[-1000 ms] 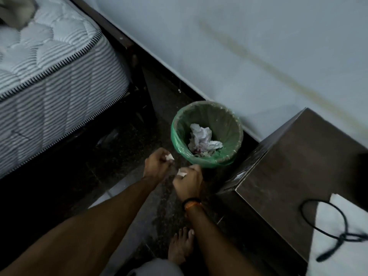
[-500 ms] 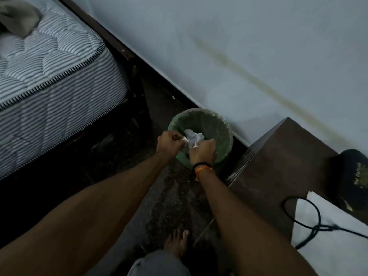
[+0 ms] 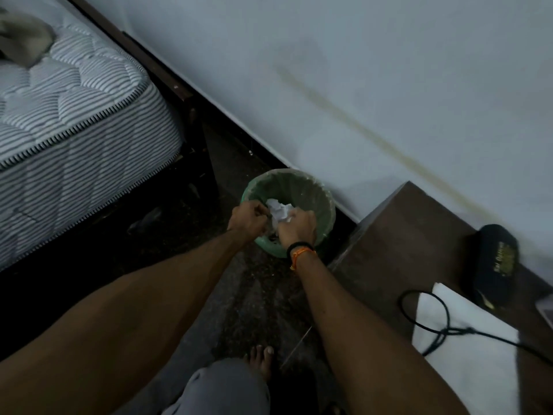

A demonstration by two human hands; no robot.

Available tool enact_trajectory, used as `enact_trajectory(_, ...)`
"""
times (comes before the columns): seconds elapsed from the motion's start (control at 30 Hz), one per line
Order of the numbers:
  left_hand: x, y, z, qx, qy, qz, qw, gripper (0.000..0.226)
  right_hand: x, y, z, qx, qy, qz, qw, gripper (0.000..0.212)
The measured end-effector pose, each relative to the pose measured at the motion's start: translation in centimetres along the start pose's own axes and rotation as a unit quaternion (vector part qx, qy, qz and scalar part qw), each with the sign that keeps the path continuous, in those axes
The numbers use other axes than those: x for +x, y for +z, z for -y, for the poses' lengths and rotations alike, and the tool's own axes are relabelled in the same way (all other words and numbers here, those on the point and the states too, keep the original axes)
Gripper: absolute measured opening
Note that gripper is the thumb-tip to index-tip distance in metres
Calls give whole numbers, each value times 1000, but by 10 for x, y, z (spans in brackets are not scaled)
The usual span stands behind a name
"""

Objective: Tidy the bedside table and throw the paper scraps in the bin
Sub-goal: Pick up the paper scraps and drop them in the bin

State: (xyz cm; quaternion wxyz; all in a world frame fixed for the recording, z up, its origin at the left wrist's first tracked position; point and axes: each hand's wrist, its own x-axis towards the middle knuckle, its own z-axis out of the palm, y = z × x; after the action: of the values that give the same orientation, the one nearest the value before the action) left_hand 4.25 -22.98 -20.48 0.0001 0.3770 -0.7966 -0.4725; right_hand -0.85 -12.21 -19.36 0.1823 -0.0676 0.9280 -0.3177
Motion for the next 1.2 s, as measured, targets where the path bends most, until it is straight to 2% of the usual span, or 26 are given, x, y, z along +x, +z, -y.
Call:
enact_trajectory(0.1,-21,-6,-27,34,53,-1,998,16,-21,-28,7,36,-22,-20,999,29)
enact_trajectory(0.33,-86,1,-94,66,177,27,982,15,-71,-114,11,31,-43,-63,997,49)
enact_trajectory(0.67,-173,34,-163,116,298,99,942,21,-138,-211,-48,11,-31,-136,990,52)
enact_trajectory(0.87,-216,74,-189,113,329,158,924,16,-171,-251,-101,-42,-7,-141,989,50)
enact_trajectory(1.07,-240,114,-209,127,323,207,915,11,-189,-275,-149,-48,14,-157,986,37)
enact_trajectory(1.2,-243,134,-218,142,329,217,908,16,-193,-285,-179,-22,22,-168,985,36)
